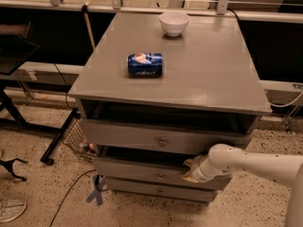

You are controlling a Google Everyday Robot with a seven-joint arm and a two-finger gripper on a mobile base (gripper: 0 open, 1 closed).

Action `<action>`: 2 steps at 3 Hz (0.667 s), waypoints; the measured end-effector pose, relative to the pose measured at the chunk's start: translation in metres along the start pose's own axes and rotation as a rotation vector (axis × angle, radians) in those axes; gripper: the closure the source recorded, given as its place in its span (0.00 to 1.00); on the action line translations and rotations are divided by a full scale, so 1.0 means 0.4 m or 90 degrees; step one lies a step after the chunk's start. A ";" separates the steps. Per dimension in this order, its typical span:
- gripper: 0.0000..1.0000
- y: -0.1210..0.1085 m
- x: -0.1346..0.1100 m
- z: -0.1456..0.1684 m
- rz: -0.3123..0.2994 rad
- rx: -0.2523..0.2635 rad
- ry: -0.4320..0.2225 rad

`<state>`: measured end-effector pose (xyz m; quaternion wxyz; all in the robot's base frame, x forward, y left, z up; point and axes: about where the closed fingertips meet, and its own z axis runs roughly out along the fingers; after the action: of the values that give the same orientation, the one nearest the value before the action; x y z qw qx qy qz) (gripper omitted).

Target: Open middle drawer

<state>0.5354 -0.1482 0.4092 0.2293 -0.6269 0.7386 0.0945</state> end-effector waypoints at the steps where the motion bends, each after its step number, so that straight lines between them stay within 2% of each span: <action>1: 1.00 0.000 0.000 0.000 0.000 0.000 0.000; 2: 1.00 0.000 0.000 0.000 0.000 0.000 0.000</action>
Offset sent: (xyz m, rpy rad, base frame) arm -0.0955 0.0004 0.0176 0.1327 0.2059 -0.0355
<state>0.5353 -0.1482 0.4092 0.2293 -0.6268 0.7386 0.0947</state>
